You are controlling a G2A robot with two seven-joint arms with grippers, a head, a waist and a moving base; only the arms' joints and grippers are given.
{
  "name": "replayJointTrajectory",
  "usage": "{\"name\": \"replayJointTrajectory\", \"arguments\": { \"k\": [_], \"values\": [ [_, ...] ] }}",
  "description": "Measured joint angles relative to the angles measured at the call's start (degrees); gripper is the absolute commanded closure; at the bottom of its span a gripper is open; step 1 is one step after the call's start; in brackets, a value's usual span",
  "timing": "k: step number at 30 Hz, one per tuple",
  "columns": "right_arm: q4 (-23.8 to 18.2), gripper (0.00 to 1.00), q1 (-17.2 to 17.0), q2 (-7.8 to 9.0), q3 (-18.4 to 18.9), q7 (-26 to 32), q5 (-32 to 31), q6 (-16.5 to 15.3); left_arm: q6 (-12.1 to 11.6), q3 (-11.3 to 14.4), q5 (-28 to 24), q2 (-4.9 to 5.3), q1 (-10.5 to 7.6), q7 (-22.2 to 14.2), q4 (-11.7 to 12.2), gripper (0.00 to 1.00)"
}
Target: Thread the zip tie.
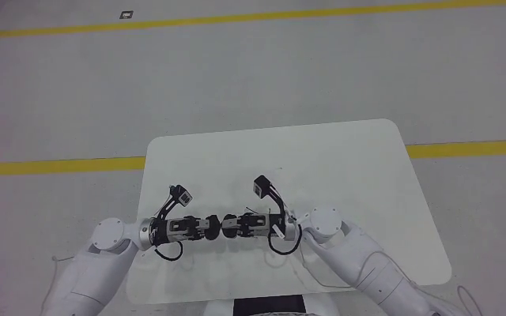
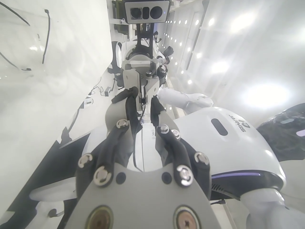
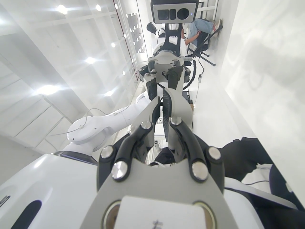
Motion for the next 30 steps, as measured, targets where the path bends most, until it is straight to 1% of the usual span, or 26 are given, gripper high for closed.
{"name": "replayJointTrajectory", "arguments": {
  "k": [2,13,19,24,30],
  "values": [
    [0.17,1.0,0.08,-0.05,-0.15,-0.02,0.05,0.0,-0.04,0.04,-0.05,0.03,-0.01,0.0,-0.02,0.89],
    [0.66,1.0,0.35,-0.18,-0.44,-0.31,0.21,-0.04,-0.02,0.31,-0.11,0.15,-0.12,-0.01,0.06,0.9],
    [0.73,1.0,0.37,-0.19,-0.41,-0.44,0.23,-0.07,0.0,0.53,-0.05,0.21,-0.21,-0.02,0.11,0.94],
    [0.69,1.0,0.3,-0.17,-0.33,-0.52,0.26,-0.01,-0.01,0.66,-0.06,0.27,-0.24,-0.01,0.11,1.0],
    [0.64,1.0,0.25,-0.14,-0.26,-0.52,0.18,0.03,-0.07,0.76,-0.11,0.34,-0.23,0.07,0.08,1.0]
  ]
}}
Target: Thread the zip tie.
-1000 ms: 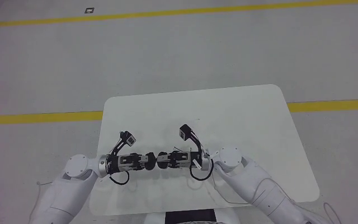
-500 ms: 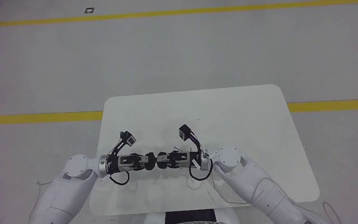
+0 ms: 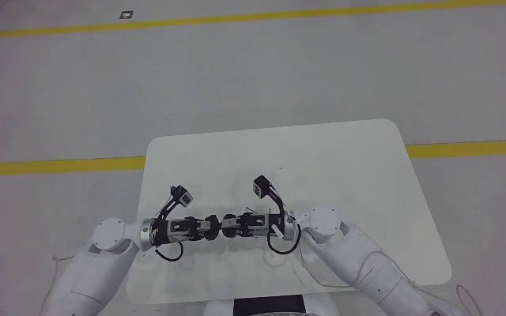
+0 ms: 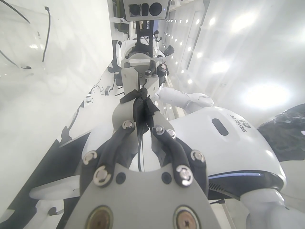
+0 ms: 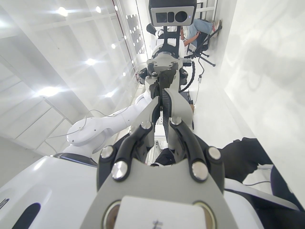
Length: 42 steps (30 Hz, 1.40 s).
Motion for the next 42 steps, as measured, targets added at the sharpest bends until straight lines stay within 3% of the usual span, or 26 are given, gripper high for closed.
{"name": "replayJointTrajectory", "arguments": {
  "k": [2,3,4,5,16,23,34,37,40,42],
  "values": [
    [-0.01,0.95,0.02,0.01,0.0,0.09,-0.09,0.13,-0.06,0.01,-0.01,0.03,0.0,0.06,-0.01,1.0],
    [-0.01,0.6,0.04,0.02,0.0,0.12,-0.11,0.2,-0.09,0.01,-0.02,0.04,0.01,0.09,-0.01,1.0],
    [-0.01,0.15,0.03,0.02,0.01,0.11,-0.12,0.28,-0.14,-0.01,-0.04,0.05,0.02,0.1,-0.01,1.0],
    [-0.02,0.0,-0.01,0.03,0.05,-0.06,-0.09,0.39,-0.19,-0.08,-0.1,0.08,0.04,0.08,-0.01,1.0],
    [-0.38,0.0,-2.47,0.93,3.05,-1.8,0.01,-0.03,-0.79,-2.21,-0.4,0.67,0.86,-0.93,-0.26,1.0],
    [-0.48,0.0,-3.99,1.37,4.14,-2.1,-0.11,-0.09,-1.87,-5.31,-0.11,1.26,2.01,-1.6,-1.15,1.0],
    [-0.48,0.0,-3.98,1.37,4.12,-2.1,-0.11,-0.09,-1.83,-5.32,-0.14,1.23,2.07,-1.36,-1.37,1.0],
    [-0.48,0.0,-3.98,1.37,4.12,-2.1,-0.11,-0.09,-1.83,-4.78,-4.25,0.83,2.26,-2.04,-1.27,1.0],
    [-0.48,0.0,-3.98,1.37,4.12,-2.1,-0.11,-0.09,-1.84,-6.12,-8.77,0.32,2.57,-5.25,-0.12,1.0],
    [-0.48,0.0,-3.98,1.37,4.13,-2.1,-0.11,-0.09,-1.84,-6.97,-9.8,-0.03,3.34,-5.04,-0.21,1.0]
  ]
}}
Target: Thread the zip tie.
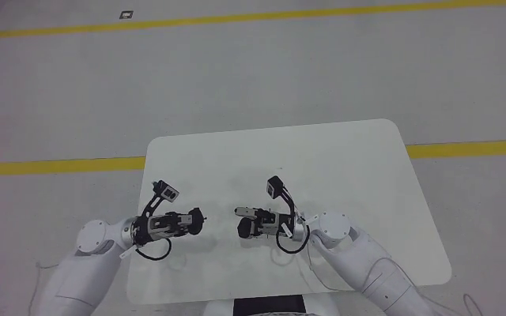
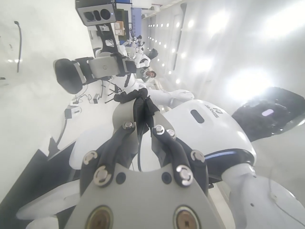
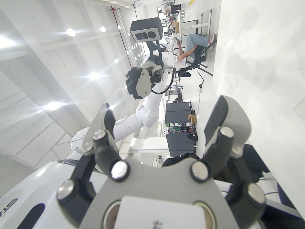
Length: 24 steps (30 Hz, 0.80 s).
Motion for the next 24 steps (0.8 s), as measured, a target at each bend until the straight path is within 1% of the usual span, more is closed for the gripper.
{"name": "replayJointTrajectory", "arguments": {
  "k": [5,11,15,18,21,24],
  "values": [
    [0.0,0.0,0.0,0.0,0.0,0.0,0.0,0.0,0.0,-1.86,1.51,-0.61,2.12,0.17,-1.05,1.0],
    [0.0,0.0,0.0,0.0,0.0,0.0,0.0,0.0,0.0,-3.18,3.74,-1.24,3.54,0.16,-2.49,1.0],
    [0.0,0.0,0.0,0.0,0.0,0.0,0.0,0.0,0.0,-3.59,4.59,-1.33,3.83,0.16,-2.42,1.0],
    [0.0,0.0,0.0,0.0,0.0,0.0,0.0,0.0,0.0,-4.04,4.12,-1.21,3.73,0.16,-1.44,1.0],
    [0.0,0.0,0.0,0.0,0.0,0.0,0.0,0.0,0.0,-4.29,3.63,-0.89,3.25,0.16,-0.22,1.0],
    [0.0,0.0,0.0,0.0,0.0,0.0,0.0,0.0,0.0,-4.16,3.2,-0.78,3.12,0.16,-0.09,1.0]
  ]
}}
